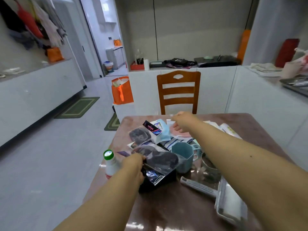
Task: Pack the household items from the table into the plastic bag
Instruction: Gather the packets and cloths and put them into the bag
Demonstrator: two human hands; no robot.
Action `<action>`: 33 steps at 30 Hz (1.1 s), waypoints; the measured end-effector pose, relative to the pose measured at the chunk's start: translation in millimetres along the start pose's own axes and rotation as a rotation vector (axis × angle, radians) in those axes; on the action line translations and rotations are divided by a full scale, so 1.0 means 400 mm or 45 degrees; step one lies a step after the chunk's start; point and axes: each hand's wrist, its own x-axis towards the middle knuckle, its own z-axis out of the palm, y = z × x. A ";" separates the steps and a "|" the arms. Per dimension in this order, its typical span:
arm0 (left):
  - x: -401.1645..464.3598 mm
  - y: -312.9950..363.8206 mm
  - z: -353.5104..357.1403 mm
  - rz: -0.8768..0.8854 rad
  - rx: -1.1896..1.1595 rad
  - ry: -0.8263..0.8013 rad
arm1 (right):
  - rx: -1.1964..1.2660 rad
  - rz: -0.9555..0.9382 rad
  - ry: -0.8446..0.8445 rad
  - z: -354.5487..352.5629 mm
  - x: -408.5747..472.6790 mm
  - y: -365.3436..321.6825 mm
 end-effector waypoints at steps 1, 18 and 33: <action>0.024 -0.001 0.000 0.003 -0.011 0.013 | -0.013 0.063 -0.032 0.021 0.031 0.005; 0.136 -0.035 -0.005 -0.203 -0.308 -0.199 | 0.890 0.233 -0.131 0.140 0.191 -0.018; 0.098 -0.049 0.012 -0.158 -0.296 -0.300 | -0.190 -0.142 -0.099 0.008 -0.103 0.059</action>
